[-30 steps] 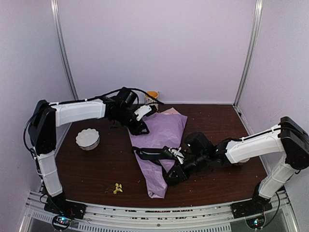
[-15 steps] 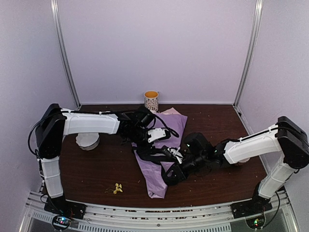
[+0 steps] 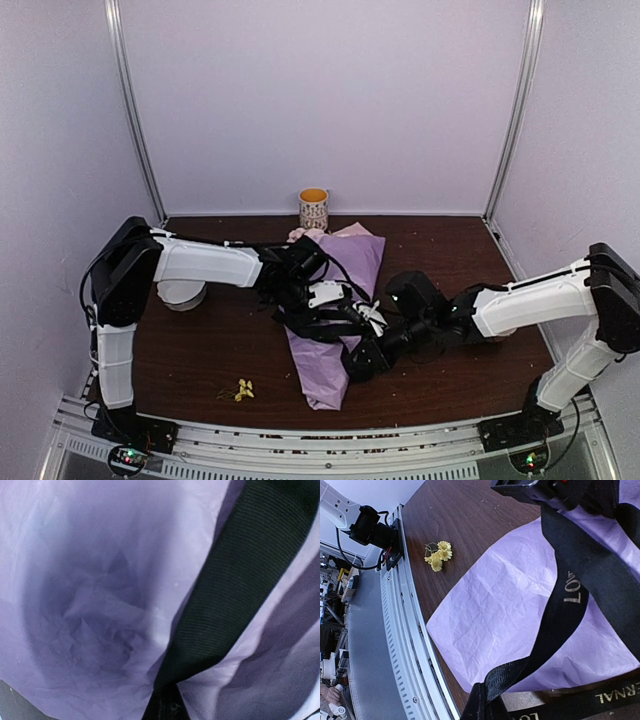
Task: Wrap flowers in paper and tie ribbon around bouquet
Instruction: Tie the ribbon around the folded bouquet.
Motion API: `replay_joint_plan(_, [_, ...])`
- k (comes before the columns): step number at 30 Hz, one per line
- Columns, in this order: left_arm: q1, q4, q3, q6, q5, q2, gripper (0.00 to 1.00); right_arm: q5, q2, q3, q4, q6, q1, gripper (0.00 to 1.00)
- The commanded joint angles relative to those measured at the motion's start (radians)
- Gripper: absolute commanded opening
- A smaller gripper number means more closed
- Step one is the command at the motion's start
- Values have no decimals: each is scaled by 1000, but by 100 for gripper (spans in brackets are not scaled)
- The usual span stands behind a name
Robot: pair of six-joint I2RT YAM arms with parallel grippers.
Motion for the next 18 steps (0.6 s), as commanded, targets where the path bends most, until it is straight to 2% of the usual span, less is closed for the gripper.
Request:
replay_joint_plan(1, [-2,64,-22,-36,-7,-33,0,112,-56,22,-117,-36,-22,0])
replay_joint_plan(6, [40,120,-43,-124,6,-121,0,182,-93,3,-174,-32,-59,0])
replay_joint_plan(10, [110,196,-104,-202,88,-214,0,242,-138,-25,-200,-14,-96,0])
replay_joint_plan(14, [195,295,-222,-308,147,-311,0,324,-196,-45,-243,-5,-148,0])
replay_joint_plan(18, [270,376,-366,-421,108,-428,0,461,-267,-49,-340,-12,-201,0])
